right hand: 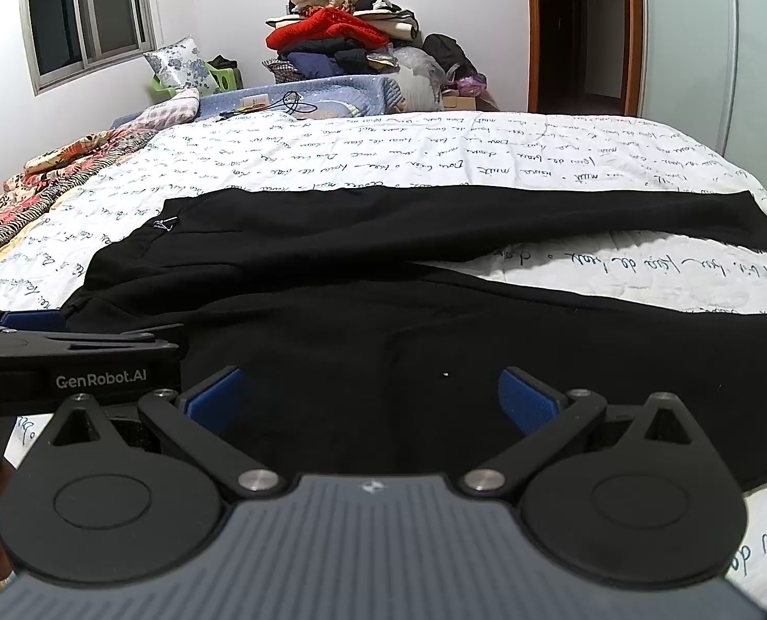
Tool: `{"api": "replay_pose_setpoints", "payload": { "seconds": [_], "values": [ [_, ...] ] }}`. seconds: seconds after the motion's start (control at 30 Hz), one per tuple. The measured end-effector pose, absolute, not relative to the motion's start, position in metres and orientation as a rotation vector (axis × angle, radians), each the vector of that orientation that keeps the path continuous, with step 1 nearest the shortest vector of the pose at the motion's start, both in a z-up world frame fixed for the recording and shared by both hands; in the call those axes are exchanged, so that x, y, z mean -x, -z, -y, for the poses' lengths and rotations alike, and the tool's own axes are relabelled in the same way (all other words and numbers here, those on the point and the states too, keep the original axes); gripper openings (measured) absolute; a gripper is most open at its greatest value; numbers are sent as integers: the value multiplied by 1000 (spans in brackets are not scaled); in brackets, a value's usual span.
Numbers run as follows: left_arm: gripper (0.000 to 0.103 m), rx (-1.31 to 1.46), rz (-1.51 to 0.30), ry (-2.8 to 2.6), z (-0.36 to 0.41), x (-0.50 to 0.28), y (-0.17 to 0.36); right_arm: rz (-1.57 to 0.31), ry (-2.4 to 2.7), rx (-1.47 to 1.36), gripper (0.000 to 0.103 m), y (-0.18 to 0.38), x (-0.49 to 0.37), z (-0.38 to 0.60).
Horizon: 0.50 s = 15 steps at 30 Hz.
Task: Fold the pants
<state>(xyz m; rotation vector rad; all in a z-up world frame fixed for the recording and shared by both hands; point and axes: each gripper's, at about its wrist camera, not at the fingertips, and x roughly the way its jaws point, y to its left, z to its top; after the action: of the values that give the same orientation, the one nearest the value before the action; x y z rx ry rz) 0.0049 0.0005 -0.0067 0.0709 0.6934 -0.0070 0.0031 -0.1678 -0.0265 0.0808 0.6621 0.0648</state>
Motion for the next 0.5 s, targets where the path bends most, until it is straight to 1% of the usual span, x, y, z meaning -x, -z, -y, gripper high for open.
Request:
{"api": "replay_pose_setpoints", "payload": {
  "seconds": [0.5],
  "values": [
    [103,-74,-697,5,1,-7,8,-660,-62,-85,103,27,-3,169]
  ]
}}
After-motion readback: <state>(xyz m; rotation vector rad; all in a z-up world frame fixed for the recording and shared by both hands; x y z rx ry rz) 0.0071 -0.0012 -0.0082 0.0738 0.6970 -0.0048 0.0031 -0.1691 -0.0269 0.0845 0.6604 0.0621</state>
